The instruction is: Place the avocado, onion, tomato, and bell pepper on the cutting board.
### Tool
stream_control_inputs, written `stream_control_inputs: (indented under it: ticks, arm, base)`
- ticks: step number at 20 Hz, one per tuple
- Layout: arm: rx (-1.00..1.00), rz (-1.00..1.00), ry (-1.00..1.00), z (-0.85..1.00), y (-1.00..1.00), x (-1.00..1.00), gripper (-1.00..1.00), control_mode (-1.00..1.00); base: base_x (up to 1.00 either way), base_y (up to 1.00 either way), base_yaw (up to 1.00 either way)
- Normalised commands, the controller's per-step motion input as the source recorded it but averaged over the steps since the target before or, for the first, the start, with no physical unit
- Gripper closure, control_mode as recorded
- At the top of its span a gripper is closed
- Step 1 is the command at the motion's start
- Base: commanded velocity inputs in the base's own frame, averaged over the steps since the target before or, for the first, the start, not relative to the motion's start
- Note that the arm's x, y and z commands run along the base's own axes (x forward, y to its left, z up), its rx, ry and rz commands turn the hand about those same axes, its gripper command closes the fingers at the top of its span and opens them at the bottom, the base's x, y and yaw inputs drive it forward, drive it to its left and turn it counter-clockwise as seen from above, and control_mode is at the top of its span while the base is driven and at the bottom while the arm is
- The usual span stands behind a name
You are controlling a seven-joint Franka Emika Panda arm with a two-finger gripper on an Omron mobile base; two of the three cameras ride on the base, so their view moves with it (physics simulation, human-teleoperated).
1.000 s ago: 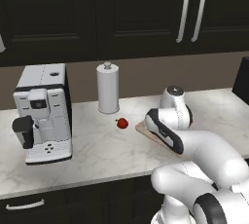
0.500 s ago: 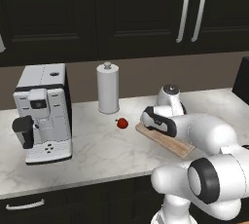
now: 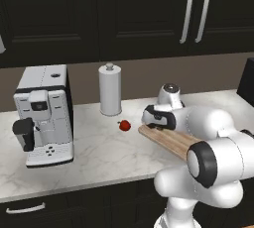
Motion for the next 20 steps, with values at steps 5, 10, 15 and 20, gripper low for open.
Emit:
stream_control_inputs:
  ticks: [5, 10, 15, 20]
  arm:
    - [0.00, 0.00, 0.04, -0.38, 0.00, 0.07, 1.00, -1.00]
    - [0.00, 0.00, 0.01, -0.35, 0.00, 0.05, 1.00, -1.00]
    - [0.00, 0.00, 0.00, -0.35, 0.00, 0.00, -1.00, -1.00]
    - [0.00, 0.00, 0.00, -0.18, 0.00, 0.00, -1.00, -1.00]
  base:
    - [0.00, 0.00, 0.00]
    - [0.00, 0.00, 0.00]
    - [0.00, 0.00, 0.00]
    - [0.00, 0.00, 0.00]
